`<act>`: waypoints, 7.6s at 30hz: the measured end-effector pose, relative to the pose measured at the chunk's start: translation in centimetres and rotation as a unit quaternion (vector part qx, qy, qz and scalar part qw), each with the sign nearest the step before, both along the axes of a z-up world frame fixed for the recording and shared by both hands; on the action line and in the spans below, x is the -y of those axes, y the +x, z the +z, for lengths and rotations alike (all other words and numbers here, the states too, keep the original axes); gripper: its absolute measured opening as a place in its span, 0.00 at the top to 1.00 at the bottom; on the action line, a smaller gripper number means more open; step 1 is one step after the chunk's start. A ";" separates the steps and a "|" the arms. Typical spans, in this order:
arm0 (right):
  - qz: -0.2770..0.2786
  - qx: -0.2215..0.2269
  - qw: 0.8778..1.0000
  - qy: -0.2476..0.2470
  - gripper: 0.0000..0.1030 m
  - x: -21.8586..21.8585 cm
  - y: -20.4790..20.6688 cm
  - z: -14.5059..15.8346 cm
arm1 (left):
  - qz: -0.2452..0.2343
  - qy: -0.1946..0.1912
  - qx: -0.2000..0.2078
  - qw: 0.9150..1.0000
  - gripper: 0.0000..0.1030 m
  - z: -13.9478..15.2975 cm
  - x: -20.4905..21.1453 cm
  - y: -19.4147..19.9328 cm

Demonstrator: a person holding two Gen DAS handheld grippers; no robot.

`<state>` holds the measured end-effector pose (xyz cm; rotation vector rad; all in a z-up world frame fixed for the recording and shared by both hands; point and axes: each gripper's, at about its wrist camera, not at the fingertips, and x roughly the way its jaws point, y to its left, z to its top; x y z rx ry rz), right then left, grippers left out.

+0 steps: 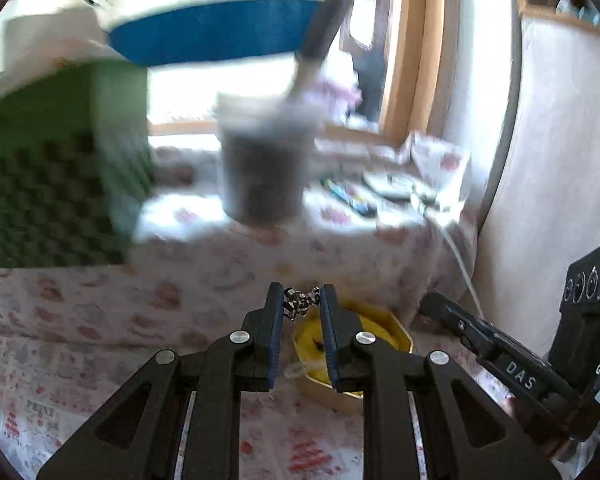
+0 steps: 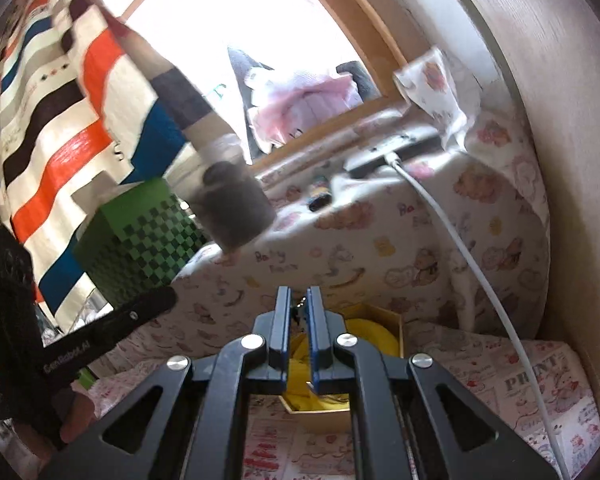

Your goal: Organize jewelry

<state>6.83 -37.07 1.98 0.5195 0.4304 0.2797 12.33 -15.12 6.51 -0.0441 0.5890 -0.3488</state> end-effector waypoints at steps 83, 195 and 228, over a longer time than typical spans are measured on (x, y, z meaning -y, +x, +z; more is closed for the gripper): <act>-0.066 -0.001 0.979 -0.191 0.10 -7.7 -1.4 0.2 | 0.139 0.024 0.053 0.989 0.00 -6.9 -17.4 -2.9; 0.076 -0.205 0.966 -0.139 0.89 -9.6 0.3 -1.7 | 0.035 0.099 -0.117 0.988 0.00 -7.1 -9.0 2.1; -0.030 -0.125 0.976 -0.178 0.89 -6.3 -0.9 0.3 | 0.061 0.073 -0.196 0.976 0.95 -12.3 -4.6 6.1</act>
